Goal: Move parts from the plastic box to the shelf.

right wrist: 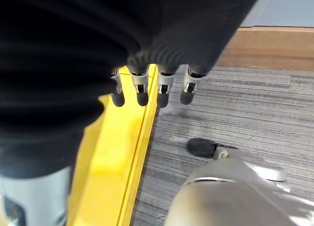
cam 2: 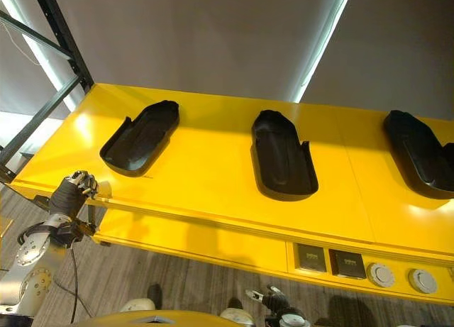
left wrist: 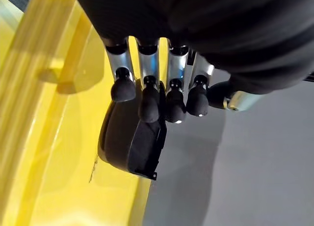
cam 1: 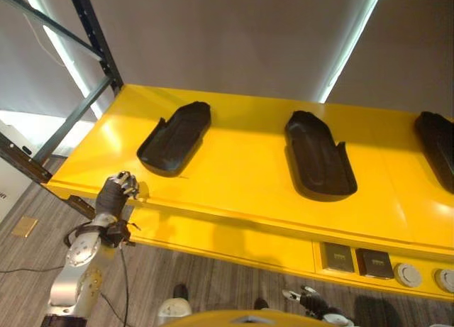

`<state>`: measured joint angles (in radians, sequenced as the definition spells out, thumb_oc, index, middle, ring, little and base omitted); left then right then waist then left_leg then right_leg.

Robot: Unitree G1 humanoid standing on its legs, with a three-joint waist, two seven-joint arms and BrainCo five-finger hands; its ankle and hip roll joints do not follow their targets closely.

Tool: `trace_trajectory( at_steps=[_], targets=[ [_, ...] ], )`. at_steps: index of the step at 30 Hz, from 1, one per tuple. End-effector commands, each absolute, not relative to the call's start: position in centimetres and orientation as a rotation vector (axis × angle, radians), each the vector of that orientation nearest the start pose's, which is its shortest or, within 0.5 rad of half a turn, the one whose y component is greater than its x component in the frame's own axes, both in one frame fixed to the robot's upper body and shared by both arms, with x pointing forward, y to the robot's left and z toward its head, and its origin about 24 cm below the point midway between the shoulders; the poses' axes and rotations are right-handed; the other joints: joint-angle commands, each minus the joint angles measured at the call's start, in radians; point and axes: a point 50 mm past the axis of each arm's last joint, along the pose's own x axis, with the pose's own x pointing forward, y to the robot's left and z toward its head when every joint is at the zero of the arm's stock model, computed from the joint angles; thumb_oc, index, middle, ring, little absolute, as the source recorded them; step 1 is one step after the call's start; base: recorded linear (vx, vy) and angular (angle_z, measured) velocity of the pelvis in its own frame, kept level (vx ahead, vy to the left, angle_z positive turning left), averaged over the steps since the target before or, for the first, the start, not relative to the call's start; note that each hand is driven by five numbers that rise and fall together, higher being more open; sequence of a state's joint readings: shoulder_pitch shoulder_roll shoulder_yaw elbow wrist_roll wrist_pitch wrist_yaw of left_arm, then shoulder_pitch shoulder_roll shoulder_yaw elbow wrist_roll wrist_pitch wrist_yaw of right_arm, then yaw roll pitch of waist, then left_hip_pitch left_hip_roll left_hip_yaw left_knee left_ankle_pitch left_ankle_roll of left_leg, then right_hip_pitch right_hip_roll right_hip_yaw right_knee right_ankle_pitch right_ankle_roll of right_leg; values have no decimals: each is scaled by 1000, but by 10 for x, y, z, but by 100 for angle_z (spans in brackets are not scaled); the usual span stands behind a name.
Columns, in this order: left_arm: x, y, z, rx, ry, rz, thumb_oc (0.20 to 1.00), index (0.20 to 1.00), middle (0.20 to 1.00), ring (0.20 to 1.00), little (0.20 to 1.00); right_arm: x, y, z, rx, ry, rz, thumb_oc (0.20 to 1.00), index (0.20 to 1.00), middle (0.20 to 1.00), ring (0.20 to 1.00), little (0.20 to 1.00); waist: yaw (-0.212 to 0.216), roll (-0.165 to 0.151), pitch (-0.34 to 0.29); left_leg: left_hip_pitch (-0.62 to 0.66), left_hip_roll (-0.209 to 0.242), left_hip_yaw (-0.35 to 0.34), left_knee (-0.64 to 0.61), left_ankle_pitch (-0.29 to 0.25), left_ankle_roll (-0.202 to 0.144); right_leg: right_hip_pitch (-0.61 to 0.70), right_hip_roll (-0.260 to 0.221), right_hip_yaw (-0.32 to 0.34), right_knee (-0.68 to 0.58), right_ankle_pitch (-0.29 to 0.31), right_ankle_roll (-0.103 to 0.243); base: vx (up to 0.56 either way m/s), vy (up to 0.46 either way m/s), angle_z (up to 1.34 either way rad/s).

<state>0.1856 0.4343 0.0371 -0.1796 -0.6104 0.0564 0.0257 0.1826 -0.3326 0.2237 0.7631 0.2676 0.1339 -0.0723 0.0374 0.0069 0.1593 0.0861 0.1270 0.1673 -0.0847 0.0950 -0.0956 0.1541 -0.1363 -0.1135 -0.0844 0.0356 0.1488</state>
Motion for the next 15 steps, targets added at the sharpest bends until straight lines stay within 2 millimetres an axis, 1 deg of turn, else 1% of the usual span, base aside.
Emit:
trace_trajectory(
  at_steps=[1, 4, 6, 9, 15],
  targets=[
    [236, 241, 88, -56, -95, 43, 200, 200, 200, 200, 200, 112, -238, -134, -219, 1046, -96, 1000, 1000, 1000, 1000, 1000, -2, -27, 16, 25, 45, 24, 80, -113, 6, -55, -47, -28, 39, 0, 44, 0, 0, 0],
    [244, 240, 87, -70, -97, 52, 200, 200, 200, 200, 200, 112, -238, -134, -233, 1049, -80, 1000, 1000, 1000, 1000, 1000, -19, -28, 13, 28, 49, 32, 80, -112, 6, -57, -44, -18, 43, -2, 44, 9, 1, -2],
    [253, 239, 84, -95, -94, 82, 200, 200, 200, 200, 200, 110, -238, -134, -251, 1057, -60, 1000, 1000, 1000, 1000, 1000, -40, -29, 11, 35, 54, 45, 81, -111, 5, -59, -42, -8, 45, -3, 44, 37, 2, -12],
    [259, 238, 84, -99, -97, 101, 200, 200, 200, 200, 200, 110, -238, -135, -259, 1062, -54, 1000, 1000, 1000, 1000, 1000, -51, -29, 11, 38, 58, 53, 83, -110, 4, -60, -40, -1, 46, -3, 43, 23, -4, -12],
    [262, 240, 81, -98, -84, 118, 200, 200, 200, 200, 200, 107, -240, -136, -265, 1070, -48, 1000, 1000, 1000, 1000, 1000, -62, -29, 13, 41, 62, 60, 88, -111, 3, -59, -39, 7, 48, -4, 42, 18, -2, -8]
  ],
)
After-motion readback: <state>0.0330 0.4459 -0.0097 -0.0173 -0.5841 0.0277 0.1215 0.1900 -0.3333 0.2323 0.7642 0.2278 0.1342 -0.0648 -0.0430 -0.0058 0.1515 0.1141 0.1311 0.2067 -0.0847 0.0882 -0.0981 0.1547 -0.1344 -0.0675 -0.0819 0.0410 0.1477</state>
